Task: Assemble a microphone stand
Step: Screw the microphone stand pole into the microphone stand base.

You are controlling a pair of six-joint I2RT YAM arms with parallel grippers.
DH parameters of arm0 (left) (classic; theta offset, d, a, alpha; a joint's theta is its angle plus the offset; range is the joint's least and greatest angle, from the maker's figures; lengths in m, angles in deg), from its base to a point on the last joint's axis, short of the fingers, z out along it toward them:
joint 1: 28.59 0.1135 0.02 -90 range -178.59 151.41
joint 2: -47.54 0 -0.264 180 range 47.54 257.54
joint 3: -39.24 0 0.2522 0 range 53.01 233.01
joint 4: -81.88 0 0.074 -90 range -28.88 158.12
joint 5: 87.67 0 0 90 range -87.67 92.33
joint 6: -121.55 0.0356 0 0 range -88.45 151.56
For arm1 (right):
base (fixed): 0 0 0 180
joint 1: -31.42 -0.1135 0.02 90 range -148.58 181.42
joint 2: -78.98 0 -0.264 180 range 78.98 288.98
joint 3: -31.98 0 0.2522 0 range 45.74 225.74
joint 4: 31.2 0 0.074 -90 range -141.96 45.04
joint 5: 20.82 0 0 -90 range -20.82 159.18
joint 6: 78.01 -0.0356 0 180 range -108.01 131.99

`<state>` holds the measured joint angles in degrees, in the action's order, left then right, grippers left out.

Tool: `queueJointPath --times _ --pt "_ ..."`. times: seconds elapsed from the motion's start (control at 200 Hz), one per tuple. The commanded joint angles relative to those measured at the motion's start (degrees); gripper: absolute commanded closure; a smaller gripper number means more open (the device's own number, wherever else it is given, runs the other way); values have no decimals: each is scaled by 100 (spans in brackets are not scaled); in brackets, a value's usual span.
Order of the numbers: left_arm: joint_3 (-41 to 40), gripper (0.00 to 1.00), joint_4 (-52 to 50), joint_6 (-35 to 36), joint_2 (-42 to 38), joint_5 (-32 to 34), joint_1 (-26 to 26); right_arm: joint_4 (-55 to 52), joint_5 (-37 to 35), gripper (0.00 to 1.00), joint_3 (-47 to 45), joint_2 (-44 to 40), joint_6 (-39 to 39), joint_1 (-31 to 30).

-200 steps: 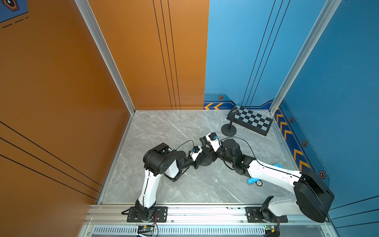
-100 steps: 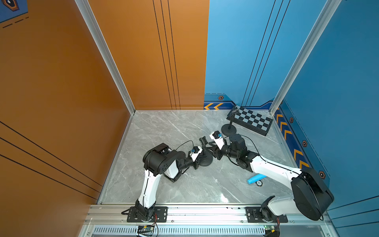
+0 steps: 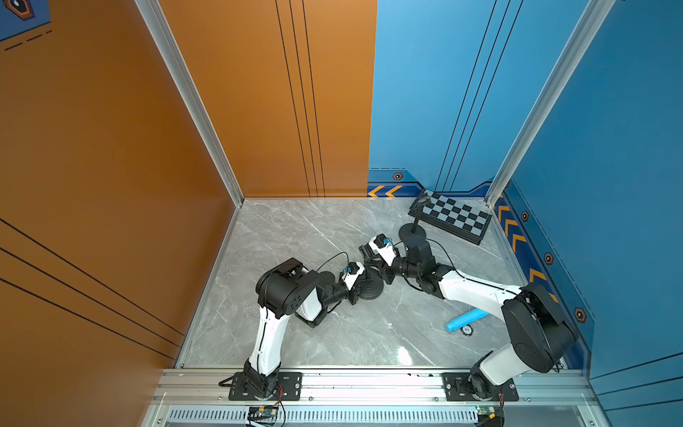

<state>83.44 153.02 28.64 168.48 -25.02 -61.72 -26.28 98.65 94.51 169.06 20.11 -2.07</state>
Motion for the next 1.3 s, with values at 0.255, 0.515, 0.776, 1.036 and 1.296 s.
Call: queueJointPath --times 0.255,0.515,0.776,1.036,1.296 --pt "-185 78 -904 -232 -30 230 -78 1676 -5018 100 -1179 -237 -1242 -1487" --pt "-120 82 -904 -179 25 245 -106 1835 -4082 87 -1240 -196 -1643 -1762" --pt "-244 87 -920 224 -1 -54 -120 -250 502 58 -408 -645 75 -242" --pt "-265 87 -982 292 41 -306 -115 -1125 1684 57 518 17 631 251" --pt "-323 87 -1043 287 -27 -341 -70 -1123 1116 74 553 188 842 89"
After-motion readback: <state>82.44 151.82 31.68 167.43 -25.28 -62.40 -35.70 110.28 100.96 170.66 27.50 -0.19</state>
